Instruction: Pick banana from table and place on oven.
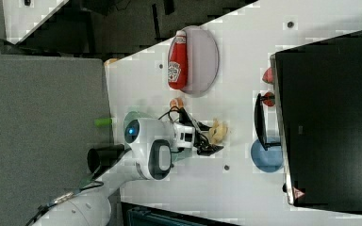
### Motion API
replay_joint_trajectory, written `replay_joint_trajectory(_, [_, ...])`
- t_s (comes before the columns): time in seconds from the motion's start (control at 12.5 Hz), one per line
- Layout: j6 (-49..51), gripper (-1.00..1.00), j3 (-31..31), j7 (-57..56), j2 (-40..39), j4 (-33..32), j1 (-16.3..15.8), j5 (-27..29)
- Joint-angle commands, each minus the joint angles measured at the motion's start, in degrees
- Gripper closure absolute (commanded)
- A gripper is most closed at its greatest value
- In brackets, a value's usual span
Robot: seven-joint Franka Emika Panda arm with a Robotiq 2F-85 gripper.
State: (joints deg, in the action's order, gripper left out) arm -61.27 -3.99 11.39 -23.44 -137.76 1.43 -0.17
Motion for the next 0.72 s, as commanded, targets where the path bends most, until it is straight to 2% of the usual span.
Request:
replay_joint_trajectory(0.08, [-2.7, -0.43, 0.4, 2.6, 2.8, 0.0, -0.5, -0.5])
replay_joint_trajectory(0.4, [-2.8, 0.49, 0.4, 2.6, 2.9, 0.0, -0.6, -0.5])
replay_joint_trajectory(0.48, [-2.8, 0.61, 0.4, 2.6, 3.4, 0.1, -0.6, -0.5])
replay_joint_trajectory(0.72, [-1.7, 0.61, 0.0, 2.6, 8.6, 0.4, -0.6, -0.5])
